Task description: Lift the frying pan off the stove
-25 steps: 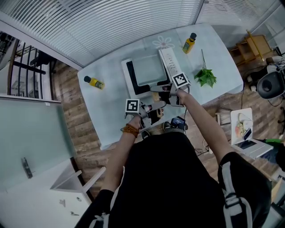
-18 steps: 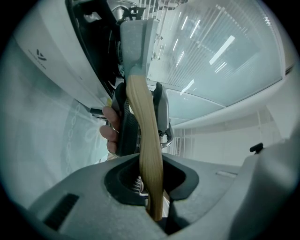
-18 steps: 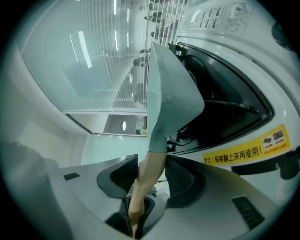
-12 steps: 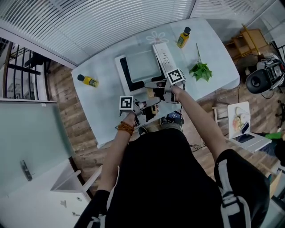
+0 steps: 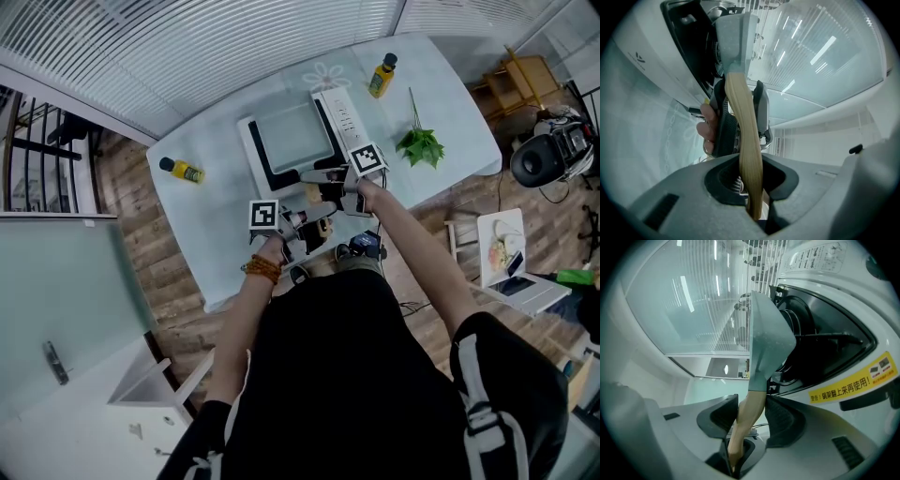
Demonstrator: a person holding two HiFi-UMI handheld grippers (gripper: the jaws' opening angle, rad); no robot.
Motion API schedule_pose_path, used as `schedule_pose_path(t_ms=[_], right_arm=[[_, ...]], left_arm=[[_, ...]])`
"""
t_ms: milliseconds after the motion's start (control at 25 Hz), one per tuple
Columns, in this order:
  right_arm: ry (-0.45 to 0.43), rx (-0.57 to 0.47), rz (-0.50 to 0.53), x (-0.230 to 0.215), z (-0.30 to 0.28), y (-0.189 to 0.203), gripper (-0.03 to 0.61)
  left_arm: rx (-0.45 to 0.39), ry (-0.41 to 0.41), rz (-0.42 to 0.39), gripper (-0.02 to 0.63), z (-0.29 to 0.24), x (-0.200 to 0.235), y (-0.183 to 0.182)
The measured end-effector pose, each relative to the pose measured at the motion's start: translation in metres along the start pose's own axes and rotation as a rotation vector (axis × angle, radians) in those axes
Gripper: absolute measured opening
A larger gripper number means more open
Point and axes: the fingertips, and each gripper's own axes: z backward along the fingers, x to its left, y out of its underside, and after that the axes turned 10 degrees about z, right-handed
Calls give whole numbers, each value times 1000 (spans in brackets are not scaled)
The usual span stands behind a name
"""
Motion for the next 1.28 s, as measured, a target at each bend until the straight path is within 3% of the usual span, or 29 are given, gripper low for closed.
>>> schedule_pose_path(t_ms=[560,960,1280], right_arm=[[-58,-62,-19,8,1,-3,166],[-69,-71,41,36,2,-11,166],[-90,-76,72,61,0,-15,166]], left_arm=[[-22,-39,-10,69,3,-7,1],[-5,0,-62,69,-1,-35,9],[-10,-17,-96,69,0,-54,15]])
